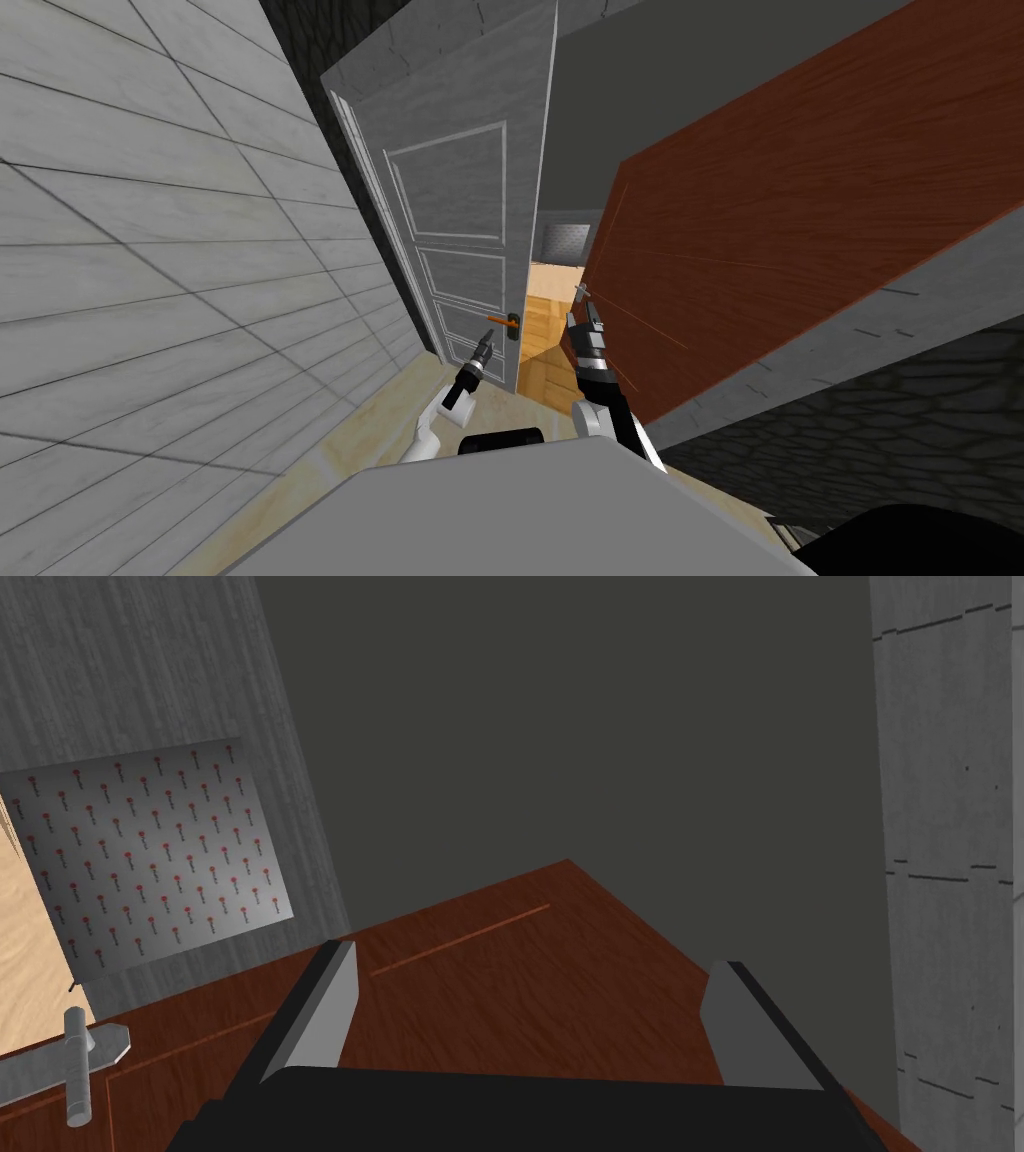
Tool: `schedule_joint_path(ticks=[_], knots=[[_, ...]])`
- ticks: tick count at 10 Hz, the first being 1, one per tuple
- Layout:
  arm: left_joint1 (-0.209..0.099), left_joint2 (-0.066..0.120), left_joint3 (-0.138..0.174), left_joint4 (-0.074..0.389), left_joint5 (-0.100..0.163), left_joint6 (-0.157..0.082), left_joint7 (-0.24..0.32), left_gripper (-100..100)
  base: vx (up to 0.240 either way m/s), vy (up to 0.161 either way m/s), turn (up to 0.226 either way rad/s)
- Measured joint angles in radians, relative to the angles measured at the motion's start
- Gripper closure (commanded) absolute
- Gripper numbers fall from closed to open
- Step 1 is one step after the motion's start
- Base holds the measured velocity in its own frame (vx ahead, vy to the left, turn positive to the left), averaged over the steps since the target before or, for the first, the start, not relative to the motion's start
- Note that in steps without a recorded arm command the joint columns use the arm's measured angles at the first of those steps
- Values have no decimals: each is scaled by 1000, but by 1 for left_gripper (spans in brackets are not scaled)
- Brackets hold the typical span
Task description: Push the door open
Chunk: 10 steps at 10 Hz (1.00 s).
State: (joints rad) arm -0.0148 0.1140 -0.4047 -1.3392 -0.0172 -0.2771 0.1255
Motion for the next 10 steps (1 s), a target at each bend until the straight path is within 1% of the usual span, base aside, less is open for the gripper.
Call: schedule_joint_path(ticks=[3,5,6,7,10], knots=[[-11,-9,12,23,1,-7,-3,-100,206,-112,-37],[-20,-17,20,40,2,-12,-6,-100,194,-82,-32],[-24,-21,24,48,2,-14,-7,-100,80,-36,1],[-24,-21,24,49,2,-15,-7,100,-13,5,10],[-25,-20,24,49,2,-13,-8,100,-20,11,-10]])
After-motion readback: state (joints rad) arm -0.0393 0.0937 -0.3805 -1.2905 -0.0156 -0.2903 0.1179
